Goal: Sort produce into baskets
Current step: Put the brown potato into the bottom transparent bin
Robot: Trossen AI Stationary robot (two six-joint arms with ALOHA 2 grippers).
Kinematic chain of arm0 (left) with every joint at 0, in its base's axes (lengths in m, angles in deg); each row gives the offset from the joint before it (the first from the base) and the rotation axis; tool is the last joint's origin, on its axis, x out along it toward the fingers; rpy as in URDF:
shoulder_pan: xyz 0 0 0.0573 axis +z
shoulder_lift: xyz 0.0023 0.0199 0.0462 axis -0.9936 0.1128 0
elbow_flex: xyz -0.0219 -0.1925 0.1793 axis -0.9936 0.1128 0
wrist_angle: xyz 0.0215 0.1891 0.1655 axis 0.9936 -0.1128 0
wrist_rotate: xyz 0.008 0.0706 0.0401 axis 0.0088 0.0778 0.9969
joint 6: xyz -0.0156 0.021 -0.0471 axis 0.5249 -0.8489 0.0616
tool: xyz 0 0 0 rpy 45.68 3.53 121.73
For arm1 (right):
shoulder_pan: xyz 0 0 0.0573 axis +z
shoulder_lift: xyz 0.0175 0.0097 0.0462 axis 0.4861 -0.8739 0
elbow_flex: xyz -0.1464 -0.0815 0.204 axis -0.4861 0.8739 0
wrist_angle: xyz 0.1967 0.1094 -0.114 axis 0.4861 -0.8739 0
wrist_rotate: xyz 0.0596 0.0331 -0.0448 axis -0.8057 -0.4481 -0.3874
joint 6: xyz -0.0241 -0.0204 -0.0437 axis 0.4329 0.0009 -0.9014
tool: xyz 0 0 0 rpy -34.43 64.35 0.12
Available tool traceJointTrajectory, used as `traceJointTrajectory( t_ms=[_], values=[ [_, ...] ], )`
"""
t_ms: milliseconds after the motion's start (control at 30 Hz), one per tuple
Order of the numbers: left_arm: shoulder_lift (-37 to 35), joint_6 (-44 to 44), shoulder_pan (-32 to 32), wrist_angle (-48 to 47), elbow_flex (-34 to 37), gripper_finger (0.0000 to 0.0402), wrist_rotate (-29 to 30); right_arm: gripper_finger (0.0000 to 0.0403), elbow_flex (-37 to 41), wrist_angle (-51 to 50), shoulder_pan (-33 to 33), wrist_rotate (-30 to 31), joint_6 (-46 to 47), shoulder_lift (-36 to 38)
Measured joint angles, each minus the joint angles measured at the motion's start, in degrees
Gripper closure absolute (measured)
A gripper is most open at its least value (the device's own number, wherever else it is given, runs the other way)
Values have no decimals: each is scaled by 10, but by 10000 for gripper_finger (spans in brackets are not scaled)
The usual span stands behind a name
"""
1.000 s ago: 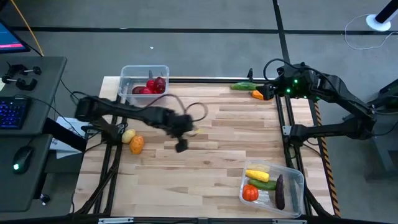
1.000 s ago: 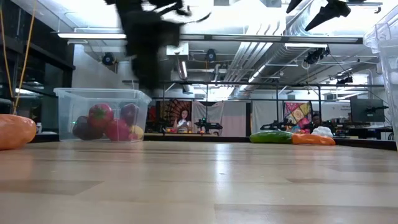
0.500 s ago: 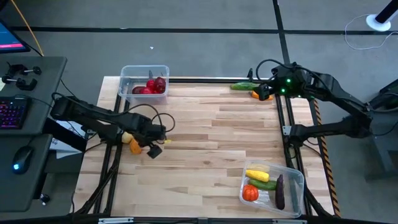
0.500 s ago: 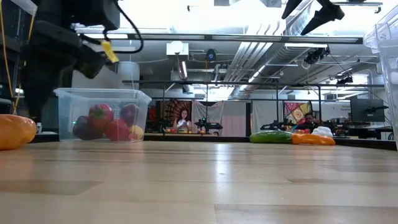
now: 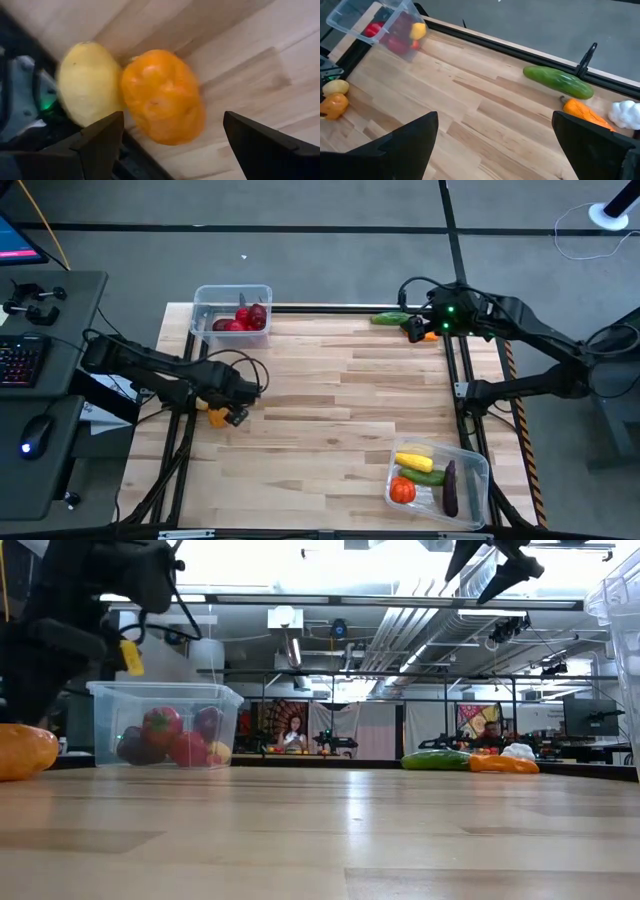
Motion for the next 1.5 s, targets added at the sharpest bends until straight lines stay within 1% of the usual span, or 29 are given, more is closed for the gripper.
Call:
traceJointTrajectory(
  t_ms=[200,367,433,533,733,967,1067,1333,1433,1500],
  values=[
    [0,21,-14,22,0,71,17,20,0,1,0,0,0,-13],
    [0,54,-14,17,12,71,40,20,0,1,0,0,0,-20],
    [0,65,-14,18,23,71,36,20,0,1,0,-1,0,-21],
    [0,78,-17,34,37,71,14,20,0,1,0,-3,0,-21],
    [12,97,-31,43,43,71,19,20,0,1,0,-4,0,-21],
    [44,129,-50,48,43,71,24,20,0,1,0,-8,0,-21],
    [60,146,-64,67,43,71,15,20,0,1,0,-9,0,-21],
    [96,181,-98,138,43,73,12,20,0,1,0,-9,0,-21],
    [98,183,-106,170,43,85,4,20,0,1,0,-9,0,-21],
    [98,191,-112,189,42,106,-3,20,0,1,0,-9,0,-21]
  ],
)
